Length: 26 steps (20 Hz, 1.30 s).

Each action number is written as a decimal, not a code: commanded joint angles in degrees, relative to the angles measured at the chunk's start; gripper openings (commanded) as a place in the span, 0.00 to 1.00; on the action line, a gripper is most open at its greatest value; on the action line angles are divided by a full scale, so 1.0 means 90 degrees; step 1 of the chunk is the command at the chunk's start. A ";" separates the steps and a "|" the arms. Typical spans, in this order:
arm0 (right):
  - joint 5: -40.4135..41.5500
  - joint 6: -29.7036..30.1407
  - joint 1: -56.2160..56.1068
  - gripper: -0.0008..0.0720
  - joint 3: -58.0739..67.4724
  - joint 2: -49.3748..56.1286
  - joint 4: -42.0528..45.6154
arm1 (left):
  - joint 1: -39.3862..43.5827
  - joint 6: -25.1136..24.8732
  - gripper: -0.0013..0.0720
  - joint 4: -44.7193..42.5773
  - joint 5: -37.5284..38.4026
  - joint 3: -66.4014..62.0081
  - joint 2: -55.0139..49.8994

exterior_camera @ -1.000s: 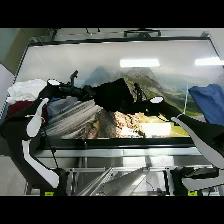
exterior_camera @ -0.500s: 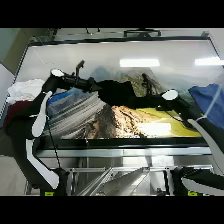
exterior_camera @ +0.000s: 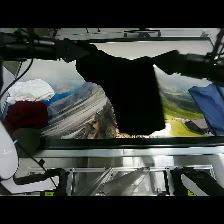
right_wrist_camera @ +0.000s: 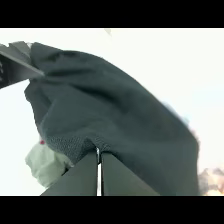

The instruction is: Fold the shirts.

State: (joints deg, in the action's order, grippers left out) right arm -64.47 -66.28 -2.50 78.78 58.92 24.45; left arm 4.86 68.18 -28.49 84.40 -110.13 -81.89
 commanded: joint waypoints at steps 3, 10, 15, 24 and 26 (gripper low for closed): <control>-0.0996 -0.0563 0.0107 0.03 0.0561 0.0228 0.0707 | -0.0041 0.0046 0.05 -0.0580 0.0345 0.1008 0.0959; -0.0882 -0.0612 0.0097 0.66 0.0554 0.2514 0.1217 | -0.0109 -0.0391 0.11 -0.1234 -0.0226 0.2803 -0.0175; -0.1236 -0.0614 0.0488 0.70 0.0556 0.3422 0.1484 | -0.0974 -0.0440 0.99 -0.1241 0.0231 0.2776 -0.1382; -0.2191 -0.0665 0.1146 0.60 -0.1634 0.2397 0.3045 | -0.1834 -0.0306 0.96 -0.2460 -0.0189 0.5149 -0.0918; -0.1617 -0.0665 0.1277 0.60 -0.2280 0.2208 0.3145 | -0.1834 -0.0308 0.96 -0.2509 -0.0573 0.5457 -0.0852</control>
State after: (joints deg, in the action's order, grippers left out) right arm -83.37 -72.44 7.49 66.37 81.60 49.06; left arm -11.11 65.39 -47.13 84.14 -66.13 -90.72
